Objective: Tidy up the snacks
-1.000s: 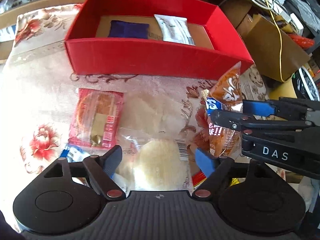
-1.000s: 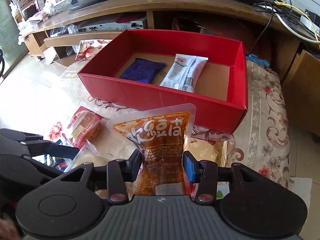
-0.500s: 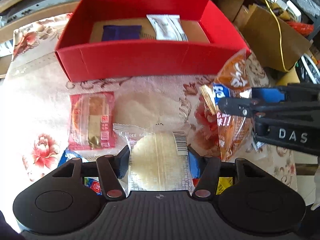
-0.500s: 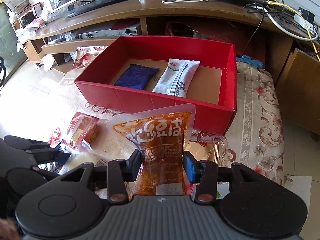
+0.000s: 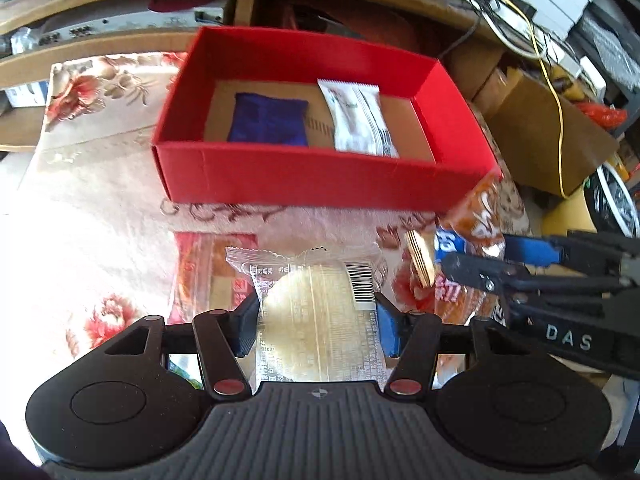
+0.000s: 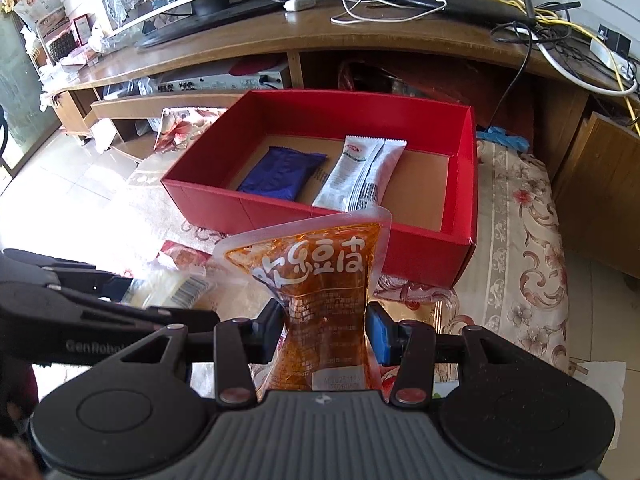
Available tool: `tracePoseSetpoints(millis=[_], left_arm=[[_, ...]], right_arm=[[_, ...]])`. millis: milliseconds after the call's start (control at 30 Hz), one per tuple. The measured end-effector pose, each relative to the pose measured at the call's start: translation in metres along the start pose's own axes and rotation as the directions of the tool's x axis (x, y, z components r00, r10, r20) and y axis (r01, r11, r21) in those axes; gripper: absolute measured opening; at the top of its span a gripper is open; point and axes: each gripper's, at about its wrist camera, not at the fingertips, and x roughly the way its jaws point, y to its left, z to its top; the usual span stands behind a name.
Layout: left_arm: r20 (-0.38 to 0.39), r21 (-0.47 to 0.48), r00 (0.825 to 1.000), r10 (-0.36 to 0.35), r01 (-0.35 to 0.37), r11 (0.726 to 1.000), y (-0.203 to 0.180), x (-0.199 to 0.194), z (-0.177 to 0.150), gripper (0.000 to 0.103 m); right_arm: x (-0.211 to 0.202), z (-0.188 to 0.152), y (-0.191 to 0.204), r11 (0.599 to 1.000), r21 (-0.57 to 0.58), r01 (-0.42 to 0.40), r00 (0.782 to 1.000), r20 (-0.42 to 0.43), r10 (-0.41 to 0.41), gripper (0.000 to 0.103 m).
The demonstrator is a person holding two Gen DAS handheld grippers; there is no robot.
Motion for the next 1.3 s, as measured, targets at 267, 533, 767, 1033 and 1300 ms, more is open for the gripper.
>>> tracePoseSetpoints(millis=[267, 533, 767, 1033, 1300], left_arm=[[0.046, -0.010, 0.999, -0.008, 0.009, 1.000, -0.003, -0.006, 0.015, 0.064], [0.071, -0.009, 0.997, 0.003, -0.003, 1.000, -0.007, -0.006, 0.029, 0.064], [0.107, 0.004, 0.994, 0.032, -0.033, 0.999, -0.012, -0.006, 0.044, 0.063], [0.144, -0.017, 0.989, 0.039, -0.037, 0.999, -0.012, -0.005, 0.066, 0.063], [0.155, -0.022, 0.986, 0.056, -0.053, 0.998, -0.012, 0.007, 0.088, 0.063]], right_arm=[[-0.005, 0.012, 0.004, 1.000, 0.001, -0.008, 1.000, 0.028, 0.008, 0.043], [-0.004, 0.023, 0.000, 1.000, 0.017, 0.002, 0.999, 0.039, -0.003, 0.043], [-0.001, 0.039, -0.007, 0.999, 0.038, 0.012, 0.998, 0.056, -0.014, 0.043], [0.005, 0.063, -0.015, 0.998, 0.059, 0.018, 0.996, 0.083, -0.023, 0.043], [0.020, 0.084, -0.025, 0.997, 0.070, 0.038, 0.995, 0.094, -0.045, 0.043]])
